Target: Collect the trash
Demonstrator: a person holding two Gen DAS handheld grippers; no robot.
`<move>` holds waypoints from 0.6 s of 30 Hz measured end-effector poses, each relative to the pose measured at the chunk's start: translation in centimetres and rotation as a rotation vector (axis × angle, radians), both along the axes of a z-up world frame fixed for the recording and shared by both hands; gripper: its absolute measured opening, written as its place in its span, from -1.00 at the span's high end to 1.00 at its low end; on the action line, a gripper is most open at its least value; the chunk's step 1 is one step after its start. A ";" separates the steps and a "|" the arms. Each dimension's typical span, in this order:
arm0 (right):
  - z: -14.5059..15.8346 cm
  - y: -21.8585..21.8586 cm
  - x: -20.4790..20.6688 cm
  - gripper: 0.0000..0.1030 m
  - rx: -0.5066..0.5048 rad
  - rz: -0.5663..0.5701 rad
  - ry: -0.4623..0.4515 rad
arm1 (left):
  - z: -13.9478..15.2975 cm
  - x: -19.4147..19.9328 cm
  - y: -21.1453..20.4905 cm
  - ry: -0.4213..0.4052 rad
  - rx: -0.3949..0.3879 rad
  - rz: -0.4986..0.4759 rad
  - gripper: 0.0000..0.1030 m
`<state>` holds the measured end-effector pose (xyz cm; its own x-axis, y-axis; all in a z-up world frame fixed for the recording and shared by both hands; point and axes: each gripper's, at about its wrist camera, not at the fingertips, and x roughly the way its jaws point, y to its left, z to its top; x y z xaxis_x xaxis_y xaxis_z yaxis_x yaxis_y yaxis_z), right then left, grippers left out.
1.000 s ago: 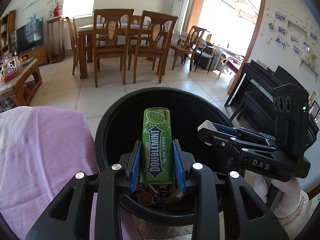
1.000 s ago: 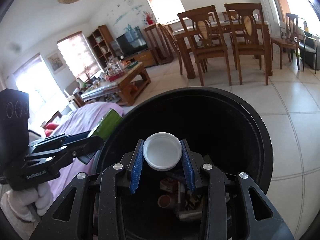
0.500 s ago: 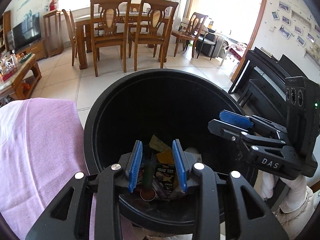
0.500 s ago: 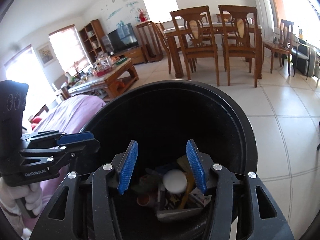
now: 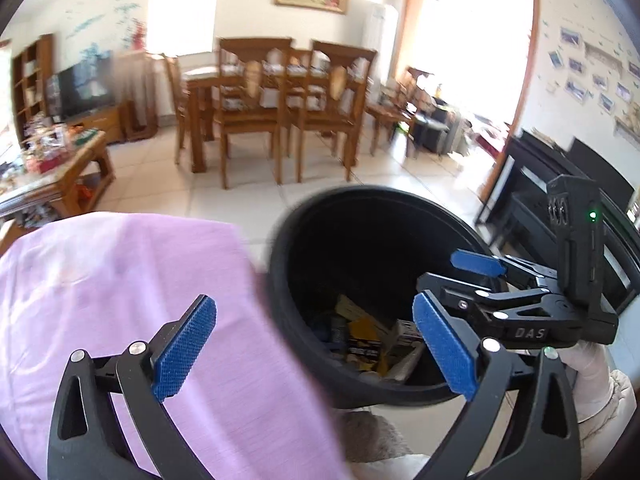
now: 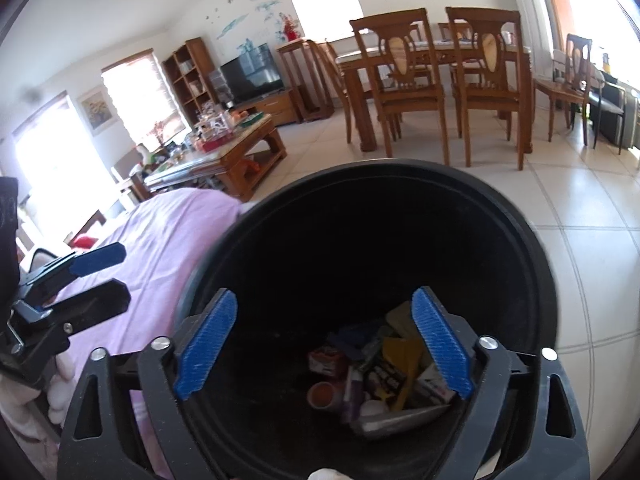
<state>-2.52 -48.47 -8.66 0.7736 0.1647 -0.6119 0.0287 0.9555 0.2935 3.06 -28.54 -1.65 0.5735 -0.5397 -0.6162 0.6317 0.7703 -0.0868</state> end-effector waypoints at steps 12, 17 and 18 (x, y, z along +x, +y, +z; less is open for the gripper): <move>4.1 19.8 5.9 -0.90 -0.050 0.272 -0.050 | 1.1 -1.5 20.4 -0.156 0.022 0.553 -0.90; 5.4 29.1 7.3 -0.90 -0.225 0.268 -0.204 | 0.7 -0.8 28.4 -0.168 0.037 0.782 -0.90; 5.4 30.5 7.4 -0.90 -0.246 0.267 -0.227 | 0.6 -0.8 29.8 -0.168 0.030 0.806 -0.90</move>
